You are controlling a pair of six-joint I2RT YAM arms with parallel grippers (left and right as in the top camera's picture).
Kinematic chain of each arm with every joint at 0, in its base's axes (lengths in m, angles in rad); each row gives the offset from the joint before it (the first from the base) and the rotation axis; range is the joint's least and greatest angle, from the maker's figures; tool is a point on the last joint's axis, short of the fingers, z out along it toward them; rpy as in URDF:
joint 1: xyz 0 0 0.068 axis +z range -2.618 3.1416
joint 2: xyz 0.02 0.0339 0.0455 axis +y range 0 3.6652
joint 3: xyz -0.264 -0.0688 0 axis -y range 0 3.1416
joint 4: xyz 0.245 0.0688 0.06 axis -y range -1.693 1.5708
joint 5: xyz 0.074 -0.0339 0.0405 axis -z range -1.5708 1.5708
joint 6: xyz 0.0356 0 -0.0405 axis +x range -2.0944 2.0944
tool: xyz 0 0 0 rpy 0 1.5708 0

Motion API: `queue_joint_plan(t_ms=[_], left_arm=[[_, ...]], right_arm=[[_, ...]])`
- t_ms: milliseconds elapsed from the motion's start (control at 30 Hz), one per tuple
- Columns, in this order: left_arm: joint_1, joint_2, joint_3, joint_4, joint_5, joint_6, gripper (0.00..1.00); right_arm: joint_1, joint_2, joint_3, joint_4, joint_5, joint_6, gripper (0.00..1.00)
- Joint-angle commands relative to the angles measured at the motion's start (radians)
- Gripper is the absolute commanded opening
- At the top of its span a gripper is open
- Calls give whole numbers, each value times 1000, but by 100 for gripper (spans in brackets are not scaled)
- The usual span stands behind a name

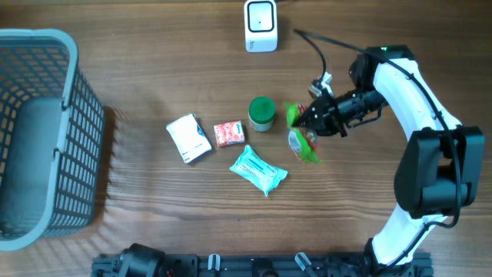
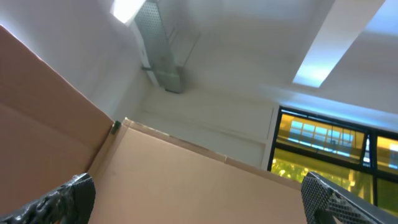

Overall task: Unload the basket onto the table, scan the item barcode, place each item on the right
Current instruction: 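Lift the Haribo bag with the right gripper and hold it over the scanner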

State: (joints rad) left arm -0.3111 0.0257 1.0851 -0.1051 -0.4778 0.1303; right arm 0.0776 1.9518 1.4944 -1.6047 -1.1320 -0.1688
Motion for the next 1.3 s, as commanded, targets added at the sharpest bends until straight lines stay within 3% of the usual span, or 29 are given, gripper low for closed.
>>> queue_joint_plan(t_ms=[0, 200, 433, 500, 567, 600, 667, 700, 900, 1067, 1267], left_arm=[[9, -12, -33, 21, 13, 20, 100], [16, -21, -60, 24, 17, 19, 100], [90, -21, -86, 32, 50, 19, 100], [98, -20, -87, -10, -22, 19, 100], [98, -20, -87, -109, -27, -23, 100], [98, -20, -87, -165, -4, -79, 100], [94, -19, -101, -301, 147, -120, 100], [92, -19, -124, -341, 243, -119, 100], [87, -19, -369, -351, 385, -116, 100], [87, -19, -545, -244, 554, -109, 100], [87, -19, -730, -172, 523, -117, 100]], right_arm=[[24, -13, 13, -7, -309, -57, 4], [95, -21, 13, -7, -452, 5, 4], [111, -174, 13, 0, -454, 46, 4], [106, -219, 13, 55, -425, 48, 4], [100, -260, 13, 181, -264, 150, 4], [101, -277, 13, 258, -101, 284, 4], [106, -315, 13, 344, 468, 656, 4], [107, -332, 13, 344, 600, 678, 4], [107, -436, 13, 428, 609, 616, 4], [107, -535, 13, 488, 610, 616, 4], [150, -618, 13, 539, 808, 673, 5]])
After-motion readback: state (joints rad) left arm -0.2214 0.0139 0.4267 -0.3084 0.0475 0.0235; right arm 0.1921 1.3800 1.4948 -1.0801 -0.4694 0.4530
